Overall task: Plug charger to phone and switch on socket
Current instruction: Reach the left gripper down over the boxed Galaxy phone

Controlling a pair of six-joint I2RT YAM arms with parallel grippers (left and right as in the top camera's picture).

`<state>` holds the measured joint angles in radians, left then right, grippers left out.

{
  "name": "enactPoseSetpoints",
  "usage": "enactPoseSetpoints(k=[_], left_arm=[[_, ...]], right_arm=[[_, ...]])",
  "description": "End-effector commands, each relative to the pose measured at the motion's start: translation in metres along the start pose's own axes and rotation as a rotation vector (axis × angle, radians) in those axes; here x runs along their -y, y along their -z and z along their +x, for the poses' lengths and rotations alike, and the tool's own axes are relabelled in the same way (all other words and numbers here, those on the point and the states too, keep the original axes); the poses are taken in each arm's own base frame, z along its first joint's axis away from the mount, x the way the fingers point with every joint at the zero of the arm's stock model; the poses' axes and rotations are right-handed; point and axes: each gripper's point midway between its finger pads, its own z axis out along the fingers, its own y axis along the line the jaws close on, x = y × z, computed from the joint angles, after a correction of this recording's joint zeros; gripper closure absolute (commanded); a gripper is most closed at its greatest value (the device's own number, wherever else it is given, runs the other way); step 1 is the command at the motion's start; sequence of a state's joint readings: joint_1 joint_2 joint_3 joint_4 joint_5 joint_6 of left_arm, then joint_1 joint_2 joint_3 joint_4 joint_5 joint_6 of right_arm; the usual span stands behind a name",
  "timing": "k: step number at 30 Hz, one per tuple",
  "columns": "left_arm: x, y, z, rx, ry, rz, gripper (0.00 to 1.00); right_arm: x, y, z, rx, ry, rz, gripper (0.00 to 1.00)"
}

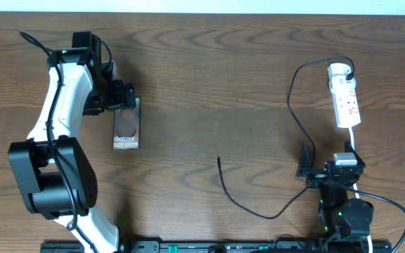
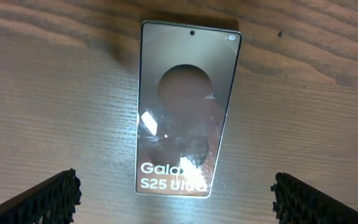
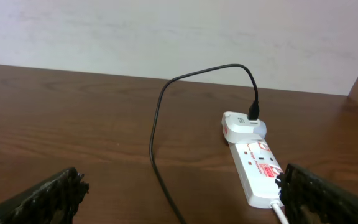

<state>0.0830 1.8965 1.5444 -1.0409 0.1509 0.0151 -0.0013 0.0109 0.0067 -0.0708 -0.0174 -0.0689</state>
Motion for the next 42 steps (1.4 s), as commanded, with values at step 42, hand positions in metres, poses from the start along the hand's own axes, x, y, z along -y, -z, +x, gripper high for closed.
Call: enactPoseSetpoints(k=[42], left_arm=[[-0.004,-0.073,0.045,-0.083,-0.042,-0.041,0.02]], right_arm=[[-0.002,0.000,0.000,0.000,-0.011,-0.006,0.01]])
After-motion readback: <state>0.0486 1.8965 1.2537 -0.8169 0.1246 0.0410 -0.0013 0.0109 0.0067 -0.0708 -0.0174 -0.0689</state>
